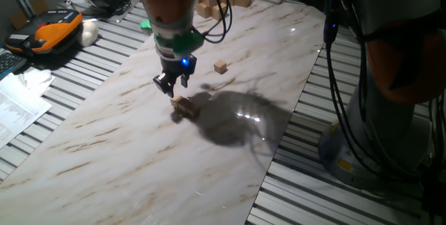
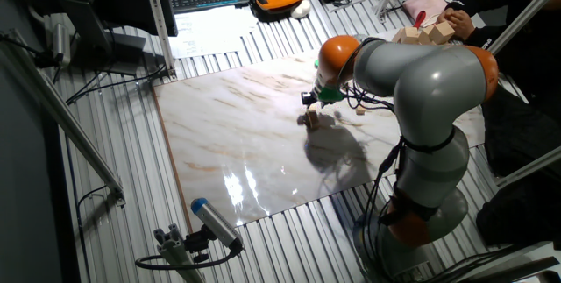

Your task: Stack the blocks into a pyramid shape

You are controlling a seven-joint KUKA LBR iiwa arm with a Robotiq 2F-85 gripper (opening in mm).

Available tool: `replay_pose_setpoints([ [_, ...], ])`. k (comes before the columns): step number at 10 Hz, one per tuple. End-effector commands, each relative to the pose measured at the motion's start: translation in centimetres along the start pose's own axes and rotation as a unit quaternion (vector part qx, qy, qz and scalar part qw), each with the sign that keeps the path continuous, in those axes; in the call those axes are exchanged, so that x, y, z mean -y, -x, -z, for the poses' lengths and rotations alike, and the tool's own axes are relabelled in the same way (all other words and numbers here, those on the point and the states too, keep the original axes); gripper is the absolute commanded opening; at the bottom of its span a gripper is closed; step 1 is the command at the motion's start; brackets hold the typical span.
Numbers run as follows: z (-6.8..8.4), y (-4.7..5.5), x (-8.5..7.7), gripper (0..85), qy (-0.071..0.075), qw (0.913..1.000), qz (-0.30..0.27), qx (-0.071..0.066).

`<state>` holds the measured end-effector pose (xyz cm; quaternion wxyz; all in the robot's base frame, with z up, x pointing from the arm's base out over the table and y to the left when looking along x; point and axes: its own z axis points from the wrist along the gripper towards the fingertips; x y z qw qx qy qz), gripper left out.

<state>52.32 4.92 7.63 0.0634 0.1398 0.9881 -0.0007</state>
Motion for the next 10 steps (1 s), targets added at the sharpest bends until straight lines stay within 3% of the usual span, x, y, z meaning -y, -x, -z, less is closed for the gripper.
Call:
replay_pose_setpoints([
  [1, 0.3, 0.1, 0.3, 51.0, 0.002, 1.0000, 0.002, -0.001],
  [3, 0.9, 0.5, 1.0, 51.0, 0.001, 1.0000, 0.000, -0.003],
  [4, 1.2, 0.9, 1.9, 51.0, 0.015, 0.9998, 0.002, -0.012],
  [6, 1.3, 1.5, 4.0, 51.0, 0.026, 0.9994, 0.017, -0.015],
  [10, 0.8, 1.7, 7.1, 51.0, 0.014, 0.9995, 0.022, -0.014],
])
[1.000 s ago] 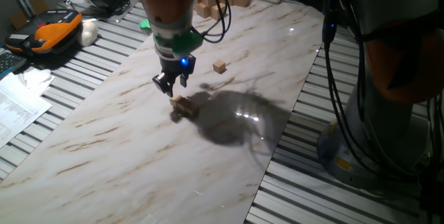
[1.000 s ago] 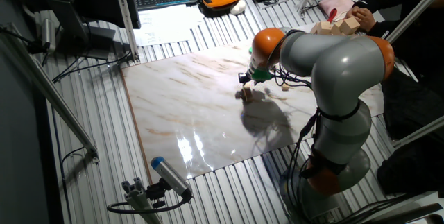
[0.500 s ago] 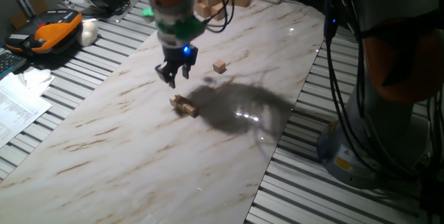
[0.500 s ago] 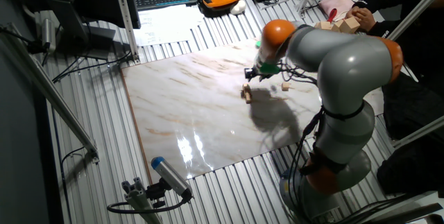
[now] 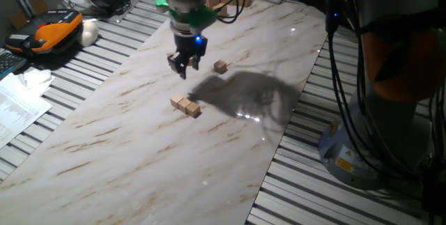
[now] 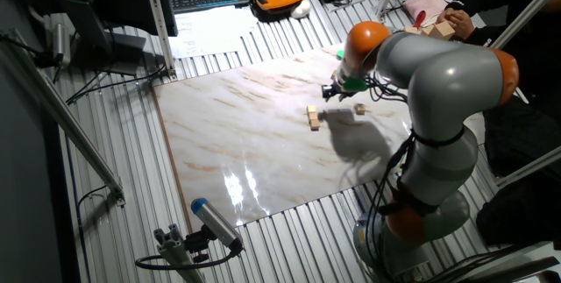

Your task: Stack the blocks into a pyramid shape

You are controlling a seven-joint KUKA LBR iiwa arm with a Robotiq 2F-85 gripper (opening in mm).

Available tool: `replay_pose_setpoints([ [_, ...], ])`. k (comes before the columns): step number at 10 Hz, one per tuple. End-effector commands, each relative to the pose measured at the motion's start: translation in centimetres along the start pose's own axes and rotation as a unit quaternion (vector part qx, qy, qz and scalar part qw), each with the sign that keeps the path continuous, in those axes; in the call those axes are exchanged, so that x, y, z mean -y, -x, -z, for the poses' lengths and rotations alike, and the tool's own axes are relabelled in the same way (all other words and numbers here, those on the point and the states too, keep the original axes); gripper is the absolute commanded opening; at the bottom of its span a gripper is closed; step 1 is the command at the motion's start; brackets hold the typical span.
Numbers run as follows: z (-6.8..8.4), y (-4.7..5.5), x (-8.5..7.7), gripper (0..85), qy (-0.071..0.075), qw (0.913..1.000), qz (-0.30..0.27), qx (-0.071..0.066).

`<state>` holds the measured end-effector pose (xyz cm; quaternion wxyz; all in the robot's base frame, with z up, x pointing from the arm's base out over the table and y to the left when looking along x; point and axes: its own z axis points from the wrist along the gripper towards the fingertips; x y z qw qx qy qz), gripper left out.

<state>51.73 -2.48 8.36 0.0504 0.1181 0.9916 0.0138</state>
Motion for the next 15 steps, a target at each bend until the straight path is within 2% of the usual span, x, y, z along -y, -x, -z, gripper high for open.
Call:
replay_pose_setpoints([
  [1, -0.2, -0.1, 1.0, 51.0, 0.000, 1.0000, -0.005, -0.004],
  [3, -0.7, -0.7, 3.7, 51.0, -0.016, 0.9997, -0.018, -0.008],
  [6, -0.6, -1.3, 6.9, 51.0, -0.013, 0.9996, -0.020, -0.018],
  [7, -0.8, -1.4, 7.8, 51.0, -0.016, 0.9996, -0.017, -0.017],
  [11, -1.4, -1.9, 9.4, 51.0, -0.021, 0.9997, -0.001, -0.008],
  [15, -2.1, -1.7, 11.2, 51.0, -0.018, 0.9998, 0.011, 0.000],
])
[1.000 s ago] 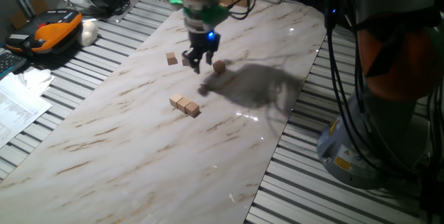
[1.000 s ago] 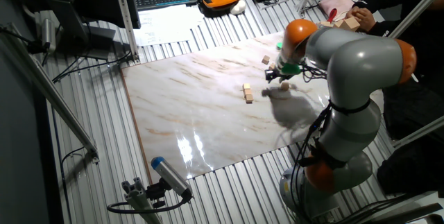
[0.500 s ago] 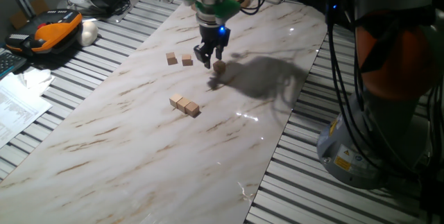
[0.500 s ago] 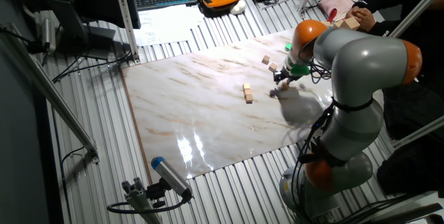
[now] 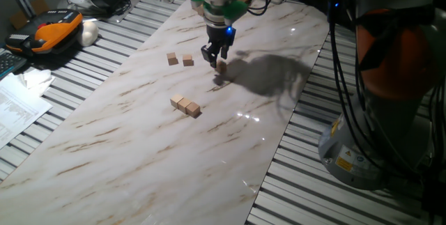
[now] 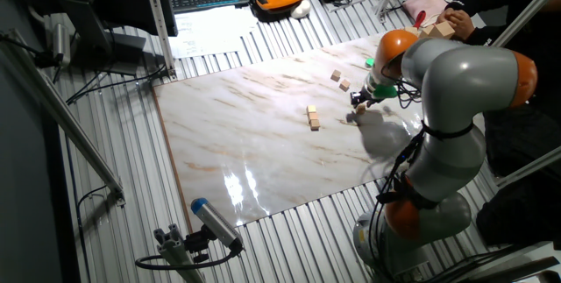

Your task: Stack the blocks into a pyramid shape

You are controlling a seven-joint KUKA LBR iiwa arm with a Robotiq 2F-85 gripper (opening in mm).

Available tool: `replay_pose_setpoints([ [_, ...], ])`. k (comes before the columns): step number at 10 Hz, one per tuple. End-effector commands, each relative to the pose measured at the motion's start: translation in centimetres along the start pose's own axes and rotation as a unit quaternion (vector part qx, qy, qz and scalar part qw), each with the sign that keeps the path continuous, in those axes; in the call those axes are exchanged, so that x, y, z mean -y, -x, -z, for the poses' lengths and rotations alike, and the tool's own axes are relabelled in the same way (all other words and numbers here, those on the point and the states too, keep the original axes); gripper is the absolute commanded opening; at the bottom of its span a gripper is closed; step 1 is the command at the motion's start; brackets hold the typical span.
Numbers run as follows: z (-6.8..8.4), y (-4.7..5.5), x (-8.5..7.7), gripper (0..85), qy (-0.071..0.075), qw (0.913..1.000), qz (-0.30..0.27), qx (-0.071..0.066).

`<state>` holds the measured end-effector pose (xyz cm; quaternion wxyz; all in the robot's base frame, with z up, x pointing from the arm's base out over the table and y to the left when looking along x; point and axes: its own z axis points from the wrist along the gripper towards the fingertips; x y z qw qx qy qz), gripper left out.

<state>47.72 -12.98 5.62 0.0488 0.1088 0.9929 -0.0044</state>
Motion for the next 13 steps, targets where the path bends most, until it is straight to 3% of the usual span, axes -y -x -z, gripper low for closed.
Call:
replay_pose_setpoints([
  [1, -0.3, 0.0, 0.2, 51.0, 0.000, 1.0000, 0.001, 0.003],
  [6, -1.9, -0.2, 0.2, 51.0, 0.004, 0.9999, -0.002, 0.011],
  [7, -2.1, -0.2, 0.1, 34.0, 0.003, 0.9999, -0.001, 0.011],
  [8, -2.4, -0.2, 0.1, 34.0, 0.003, 0.9999, 0.002, 0.011],
  [10, -2.5, -0.2, 0.2, 0.0, 0.013, 0.9999, 0.010, 0.003],
  [11, -2.4, -0.2, 0.1, 0.0, 0.023, 0.9996, 0.014, -0.004],
  [13, -2.2, 0.0, -0.1, 0.0, 0.019, 0.9997, 0.016, -0.005],
])
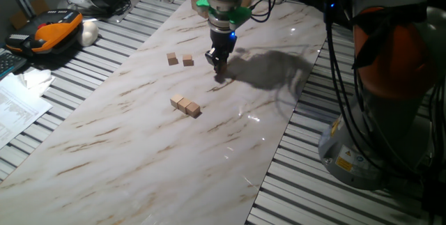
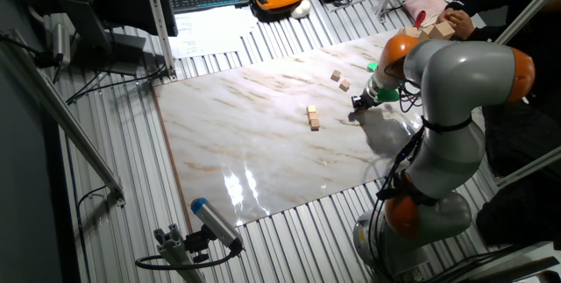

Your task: Stack the blocks into a pyramid shape

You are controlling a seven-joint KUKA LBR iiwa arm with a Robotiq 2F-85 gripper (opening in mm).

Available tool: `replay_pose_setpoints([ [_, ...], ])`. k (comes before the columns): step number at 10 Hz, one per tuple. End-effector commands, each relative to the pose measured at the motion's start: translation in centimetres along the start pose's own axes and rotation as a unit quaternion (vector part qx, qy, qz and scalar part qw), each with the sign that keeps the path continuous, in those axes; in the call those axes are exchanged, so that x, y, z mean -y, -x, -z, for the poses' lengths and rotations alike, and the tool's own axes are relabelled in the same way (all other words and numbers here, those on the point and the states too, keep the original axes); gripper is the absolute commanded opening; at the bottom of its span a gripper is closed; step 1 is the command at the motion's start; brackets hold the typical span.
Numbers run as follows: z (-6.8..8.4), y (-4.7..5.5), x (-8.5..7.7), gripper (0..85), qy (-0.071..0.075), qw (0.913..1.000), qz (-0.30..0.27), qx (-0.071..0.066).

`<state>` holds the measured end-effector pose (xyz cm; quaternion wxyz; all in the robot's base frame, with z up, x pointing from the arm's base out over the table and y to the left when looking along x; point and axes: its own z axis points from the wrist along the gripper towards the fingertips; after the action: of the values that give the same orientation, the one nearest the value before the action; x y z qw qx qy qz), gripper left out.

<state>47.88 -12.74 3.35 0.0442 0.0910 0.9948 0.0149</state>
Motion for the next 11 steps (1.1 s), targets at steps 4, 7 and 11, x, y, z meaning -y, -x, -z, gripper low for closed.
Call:
replay_pose_setpoints([
  [4, 1.6, 1.3, -1.9, 0.0, 0.013, 0.9999, 0.003, -0.008],
  [7, 2.9, 1.7, -6.1, 0.0, 0.011, 0.9999, -0.008, -0.007],
  [11, 3.6, 1.4, -11.5, 0.0, 0.009, 0.9997, -0.022, 0.003],
])
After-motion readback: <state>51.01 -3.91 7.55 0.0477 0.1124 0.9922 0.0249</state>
